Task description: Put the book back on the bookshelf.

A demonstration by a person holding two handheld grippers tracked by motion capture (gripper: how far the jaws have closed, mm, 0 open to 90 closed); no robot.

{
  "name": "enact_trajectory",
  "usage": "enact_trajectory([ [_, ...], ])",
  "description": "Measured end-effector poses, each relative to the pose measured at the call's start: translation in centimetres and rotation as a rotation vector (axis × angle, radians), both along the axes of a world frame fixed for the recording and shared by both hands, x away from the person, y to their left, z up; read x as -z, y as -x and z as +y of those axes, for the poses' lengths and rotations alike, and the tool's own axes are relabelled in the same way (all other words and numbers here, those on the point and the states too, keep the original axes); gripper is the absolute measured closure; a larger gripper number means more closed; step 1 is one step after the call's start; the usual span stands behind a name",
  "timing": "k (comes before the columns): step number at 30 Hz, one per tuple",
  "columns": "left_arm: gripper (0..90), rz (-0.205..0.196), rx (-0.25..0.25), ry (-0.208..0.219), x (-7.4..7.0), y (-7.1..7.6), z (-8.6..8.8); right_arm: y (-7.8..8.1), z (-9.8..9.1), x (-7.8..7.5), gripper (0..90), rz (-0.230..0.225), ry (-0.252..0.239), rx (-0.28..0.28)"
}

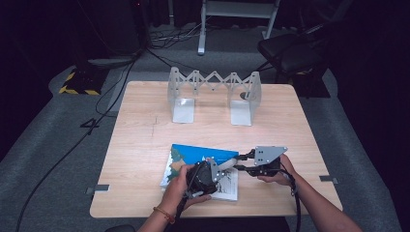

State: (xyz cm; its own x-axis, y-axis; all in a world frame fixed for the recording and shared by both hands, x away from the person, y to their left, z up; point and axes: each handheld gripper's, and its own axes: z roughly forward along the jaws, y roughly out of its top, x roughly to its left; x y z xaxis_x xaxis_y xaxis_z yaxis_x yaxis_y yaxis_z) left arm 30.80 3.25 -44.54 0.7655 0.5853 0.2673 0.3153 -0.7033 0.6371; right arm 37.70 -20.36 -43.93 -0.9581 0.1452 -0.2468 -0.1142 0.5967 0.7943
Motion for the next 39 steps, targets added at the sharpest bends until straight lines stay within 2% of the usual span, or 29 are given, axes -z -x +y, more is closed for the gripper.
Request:
enact_trajectory([
  [2,73.0,-0.024,0.001,0.012,-0.4,0.1,0.3,-0.1,-0.1,-0.1,63.6,0.016,-0.024,0.021],
  [3,73.7,-0.04,0.006,0.019,-0.5,0.1,0.4,-0.2,-0.1,-0.2,60.4,0.039,-0.039,0.03],
  [4,74.2,-0.043,0.007,0.041,-0.6,0.1,0.7,-0.4,-0.3,-0.3,56.7,0.053,-0.054,0.046],
  [5,74.5,-0.043,0.007,0.041,-0.6,0.1,0.7,-0.4,-0.3,-0.3,56.7,0.053,-0.054,0.046],
  [6,74.9,-0.033,0.008,0.09,-1.0,-0.1,1.5,-1.2,-1.2,-0.4,51.1,0.065,-0.079,0.126],
  [9,75.3,-0.044,-0.007,0.123,-1.5,-0.1,2.2,-2.6,-2.8,0.3,50.4,0.131,-0.11,0.217],
  [13,76.1,-0.057,-0.018,0.134,-1.7,-0.2,2.7,-3.5,-3.6,1.4,49.9,0.157,-0.078,0.249],
  [15,76.1,-0.061,-0.027,0.149,-2.0,-0.3,3.1,-4.0,-3.5,2.7,48.2,0.195,-0.042,0.266],
  [19,76.5,-0.076,-0.028,0.172,-2.4,-0.2,3.6,-4.2,-2.2,4.5,46.7,0.214,0.03,0.252],
  [20,76.6,-0.085,-0.029,0.176,-2.4,-0.2,3.7,-4.3,-1.8,5.0,46.3,0.201,0.055,0.249],
  [24,76.7,-0.089,-0.026,0.204,-2.6,-0.1,4.2,-4.5,-1.0,6.0,44.7,0.229,0.064,0.239],
  [26,76.6,-0.088,-0.013,0.218,-2.7,-0.2,4.5,-4.4,-0.5,6.0,44.6,0.266,-0.007,0.203],
  [27,76.5,-0.085,-0.01,0.228,-2.8,-0.2,4.5,-4.2,-0.4,5.8,44.9,0.257,-0.014,0.191],
  [28,76.5,-0.084,-0.004,0.242,-2.8,-0.2,4.6,-4.0,-0.3,5.6,45.8,0.224,-0.016,0.186],
  [32,75.7,-0.048,0.019,0.306,-3.2,-0.5,4.7,-3.4,-1.3,3.6,50.5,0.21,-0.15,0.179],
  [33,74.9,-0.021,0.036,0.304,-3.4,-0.6,4.6,-3.2,-1.4,3.0,51.6,0.199,-0.172,0.183],
  [34,74.4,-0.019,0.042,0.296,-3.5,-0.5,4.4,-3.1,-1.5,2.4,51.8,0.182,-0.185,0.19],
  [35,74.6,-0.022,0.048,0.275,-3.6,-0.3,4.1,-2.9,-1.5,1.9,51.8,0.167,-0.193,0.201],
  [36,74.5,-0.005,0.053,0.246,-3.8,0.0,3.7,-2.7,-1.5,1.4,51.8,0.154,-0.197,0.21],
  [37,73.8,-0.005,0.053,0.246,-3.8,0.0,3.7,-2.7,-1.5,1.4,51.8,0.154,-0.197,0.21],
  [38,73.8,-0.03,0.062,0.225,-3.8,0.3,3.4,-2.6,-1.6,1.0,51.8,0.145,-0.208,0.212],
  [39,74.1,-0.045,0.058,0.228,-3.8,0.5,3.4,-2.5,-1.5,0.8,51.9,0.142,-0.219,0.218],
])
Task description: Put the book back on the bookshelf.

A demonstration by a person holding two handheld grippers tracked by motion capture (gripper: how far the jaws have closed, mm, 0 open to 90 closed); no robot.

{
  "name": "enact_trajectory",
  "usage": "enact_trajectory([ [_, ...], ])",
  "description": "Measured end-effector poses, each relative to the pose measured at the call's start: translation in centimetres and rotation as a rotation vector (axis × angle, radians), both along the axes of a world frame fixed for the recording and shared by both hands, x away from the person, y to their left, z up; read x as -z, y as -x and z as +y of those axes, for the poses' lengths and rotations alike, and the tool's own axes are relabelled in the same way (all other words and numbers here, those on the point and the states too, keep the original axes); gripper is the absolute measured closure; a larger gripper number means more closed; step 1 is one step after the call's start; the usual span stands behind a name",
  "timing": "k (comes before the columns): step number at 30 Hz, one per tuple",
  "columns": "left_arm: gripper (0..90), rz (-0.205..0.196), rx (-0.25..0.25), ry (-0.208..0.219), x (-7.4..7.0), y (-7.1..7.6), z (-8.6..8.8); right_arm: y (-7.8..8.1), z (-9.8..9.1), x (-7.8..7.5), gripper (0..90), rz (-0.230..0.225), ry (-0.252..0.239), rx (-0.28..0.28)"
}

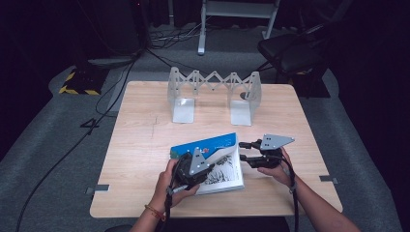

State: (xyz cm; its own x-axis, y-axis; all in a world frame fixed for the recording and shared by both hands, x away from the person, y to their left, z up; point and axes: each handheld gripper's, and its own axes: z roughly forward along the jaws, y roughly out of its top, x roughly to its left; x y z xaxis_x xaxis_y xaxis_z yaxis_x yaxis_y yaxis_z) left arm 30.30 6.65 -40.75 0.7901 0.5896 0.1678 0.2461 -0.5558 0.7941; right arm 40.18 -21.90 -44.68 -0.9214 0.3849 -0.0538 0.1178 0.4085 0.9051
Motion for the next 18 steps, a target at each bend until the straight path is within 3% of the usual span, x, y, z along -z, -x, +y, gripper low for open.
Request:
enact_trajectory([
  [4,74.3,-0.019,-0.006,0.067,0.2,0.2,0.8,0.4,0.2,-0.9,52.0,-0.025,-0.01,0.011],
  [6,74.4,-0.043,-0.003,0.077,0.3,0.4,0.8,0.5,0.3,-1.3,52.1,-0.03,-0.026,0.017],
  [10,73.8,-0.031,0.038,0.149,0.2,0.2,0.6,0.8,-0.1,-2.3,52.2,-0.06,-0.031,0.027],
  [11,73.2,-0.031,0.038,0.149,0.2,0.2,0.6,0.8,-0.3,-2.6,52.2,-0.064,-0.035,0.032],
  [12,73.0,-0.043,0.06,0.174,0.1,0.2,0.3,1.0,-0.7,-3.0,52.2,-0.071,-0.038,0.035],
  [14,72.6,-0.044,0.07,0.181,0.1,0.2,0.1,1.0,-0.9,-3.2,52.2,-0.077,-0.039,0.038],
  [18,72.7,-0.071,0.108,0.233,0.0,-0.2,-0.6,1.6,-1.6,-4.0,52.2,-0.101,-0.033,0.062],
])
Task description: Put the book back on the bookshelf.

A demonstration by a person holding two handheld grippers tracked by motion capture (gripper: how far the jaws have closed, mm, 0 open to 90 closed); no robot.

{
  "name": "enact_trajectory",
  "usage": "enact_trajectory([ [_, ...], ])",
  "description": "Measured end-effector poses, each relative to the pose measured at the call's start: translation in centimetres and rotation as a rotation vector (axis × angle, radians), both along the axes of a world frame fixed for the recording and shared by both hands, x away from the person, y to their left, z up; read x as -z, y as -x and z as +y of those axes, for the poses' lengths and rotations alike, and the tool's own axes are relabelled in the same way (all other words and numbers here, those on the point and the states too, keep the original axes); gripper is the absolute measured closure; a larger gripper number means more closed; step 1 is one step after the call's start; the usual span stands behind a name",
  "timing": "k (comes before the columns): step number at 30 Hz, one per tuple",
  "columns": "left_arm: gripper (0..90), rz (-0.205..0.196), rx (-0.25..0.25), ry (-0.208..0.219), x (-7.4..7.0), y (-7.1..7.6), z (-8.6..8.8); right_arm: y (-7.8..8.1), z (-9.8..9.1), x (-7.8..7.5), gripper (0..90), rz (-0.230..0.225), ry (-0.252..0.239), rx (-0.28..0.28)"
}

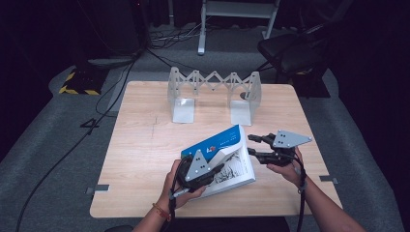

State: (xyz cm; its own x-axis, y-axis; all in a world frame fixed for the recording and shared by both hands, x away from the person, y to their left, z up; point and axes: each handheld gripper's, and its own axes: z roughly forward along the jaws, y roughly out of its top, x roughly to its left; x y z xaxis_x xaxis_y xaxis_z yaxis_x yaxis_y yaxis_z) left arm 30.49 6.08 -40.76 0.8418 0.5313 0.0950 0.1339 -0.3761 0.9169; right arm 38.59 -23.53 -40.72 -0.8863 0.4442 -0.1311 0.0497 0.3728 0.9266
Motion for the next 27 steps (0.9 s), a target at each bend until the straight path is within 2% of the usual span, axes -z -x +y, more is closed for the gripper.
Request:
enact_trajectory([
  [1,72.9,-0.012,0.012,0.004,0.1,-0.1,-0.2,0.1,-0.2,-0.1,52.3,0.005,0.001,0.025],
  [5,71.9,-0.003,0.049,0.03,0.0,-0.9,-1.2,0.0,-1.2,-0.5,52.3,-0.013,0.012,0.054],
  [7,71.6,-0.004,0.055,0.034,-0.1,-1.2,-1.7,-0.1,-1.7,-0.6,52.3,-0.002,-0.01,0.065],
  [9,71.6,-0.006,0.059,0.038,-0.1,-1.3,-1.9,-0.2,-2.0,-0.7,52.3,-0.003,-0.012,0.07],
  [18,71.7,-0.023,0.073,0.074,-0.8,-1.9,-2.7,0.2,-3.2,-2.5,53.5,-0.054,-0.046,0.11],
  [22,71.6,-0.027,0.062,0.088,-0.9,-1.7,-2.0,0.4,-2.8,-3.1,53.5,-0.076,-0.038,0.103],
  [23,71.5,-0.03,0.057,0.092,-0.9,-1.6,-1.5,0.5,-2.6,-3.5,53.5,-0.075,-0.06,0.091],
  [26,71.6,-0.03,0.045,0.099,-1.0,-1.3,-0.7,0.7,-2.0,-4.1,55.5,-0.074,-0.075,0.076],
  [27,71.8,-0.029,0.045,0.1,-1.0,-1.2,-0.6,0.8,-1.9,-4.4,56.0,-0.087,-0.109,0.05],
])
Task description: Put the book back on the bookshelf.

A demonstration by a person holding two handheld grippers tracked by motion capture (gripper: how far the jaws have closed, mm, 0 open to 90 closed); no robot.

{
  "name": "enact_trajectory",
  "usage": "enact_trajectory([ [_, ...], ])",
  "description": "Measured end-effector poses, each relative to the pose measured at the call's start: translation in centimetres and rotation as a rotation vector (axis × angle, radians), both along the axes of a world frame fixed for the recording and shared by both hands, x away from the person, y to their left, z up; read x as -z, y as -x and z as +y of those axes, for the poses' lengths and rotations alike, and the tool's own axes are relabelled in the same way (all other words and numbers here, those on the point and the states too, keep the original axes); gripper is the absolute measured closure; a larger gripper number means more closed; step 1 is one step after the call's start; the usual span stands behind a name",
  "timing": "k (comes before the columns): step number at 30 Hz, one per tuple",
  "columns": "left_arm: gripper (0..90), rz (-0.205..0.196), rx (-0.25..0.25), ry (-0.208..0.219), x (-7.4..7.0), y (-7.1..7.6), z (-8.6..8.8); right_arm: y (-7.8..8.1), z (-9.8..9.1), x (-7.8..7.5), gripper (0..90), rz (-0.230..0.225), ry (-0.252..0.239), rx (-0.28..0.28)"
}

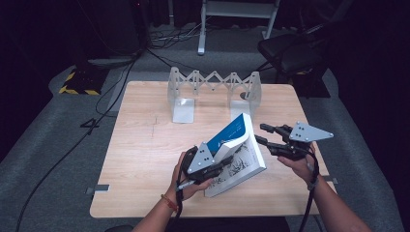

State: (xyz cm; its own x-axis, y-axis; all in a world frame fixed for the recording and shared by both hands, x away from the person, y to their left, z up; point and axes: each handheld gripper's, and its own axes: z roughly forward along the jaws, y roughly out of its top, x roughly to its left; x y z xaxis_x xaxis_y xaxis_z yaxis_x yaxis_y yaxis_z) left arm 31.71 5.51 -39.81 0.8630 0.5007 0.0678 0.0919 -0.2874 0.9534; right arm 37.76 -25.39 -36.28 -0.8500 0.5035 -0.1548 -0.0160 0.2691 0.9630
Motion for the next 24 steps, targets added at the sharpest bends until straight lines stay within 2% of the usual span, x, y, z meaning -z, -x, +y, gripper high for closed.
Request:
enact_trajectory([
  [3,73.3,-0.01,-0.017,-0.011,0.0,0.4,0.2,0.4,0.3,-1.2,52.8,-0.025,-0.024,-0.025],
  [5,76.6,-0.006,-0.023,-0.012,0.1,0.4,0.3,0.5,0.7,-1.4,54.0,-0.021,-0.02,-0.042],
  [7,77.2,0.013,-0.037,0.003,0.3,0.3,0.4,0.9,1.9,-1.2,57.0,-0.04,0.03,-0.015],
  [8,77.4,0.0,-0.037,-0.02,0.3,0.7,0.0,0.4,1.2,-1.0,56.3,0.01,-0.032,-0.056],
  [9,77.5,-0.003,-0.041,-0.033,0.3,0.8,-0.3,0.1,0.9,-0.9,56.3,0.028,-0.047,-0.04],
  [15,77.1,0.037,-0.046,-0.046,0.7,0.0,-0.6,-0.2,0.2,-0.4,53.4,0.038,0.0,-0.016],
  [16,77.1,0.038,-0.06,-0.05,0.7,0.0,-0.5,-0.2,-0.1,0.1,51.4,0.037,0.026,0.007],
  [17,77.1,0.035,-0.066,-0.052,0.8,0.0,-0.4,-0.2,-0.1,0.1,51.4,0.037,0.026,0.007],
  [18,77.1,0.041,-0.072,-0.039,0.9,-0.1,0.0,-0.6,-0.6,1.0,51.1,0.041,0.057,0.038],
  [20,77.0,0.039,-0.067,-0.04,0.8,-0.1,0.3,-1.3,-1.1,2.2,50.1,0.055,0.096,0.07],
  [22,76.9,0.039,-0.067,-0.046,0.9,-0.1,0.3,-2.4,-1.5,4.4,48.1,0.088,0.185,0.118],
  [23,76.9,0.039,-0.067,-0.054,1.0,-0.1,0.2,-2.8,-2.0,5.0,48.1,0.122,0.154,0.103],
  [24,76.9,0.038,-0.068,-0.059,1.0,-0.1,0.2,-3.4,-2.3,5.8,47.5,0.179,0.151,0.099],
])
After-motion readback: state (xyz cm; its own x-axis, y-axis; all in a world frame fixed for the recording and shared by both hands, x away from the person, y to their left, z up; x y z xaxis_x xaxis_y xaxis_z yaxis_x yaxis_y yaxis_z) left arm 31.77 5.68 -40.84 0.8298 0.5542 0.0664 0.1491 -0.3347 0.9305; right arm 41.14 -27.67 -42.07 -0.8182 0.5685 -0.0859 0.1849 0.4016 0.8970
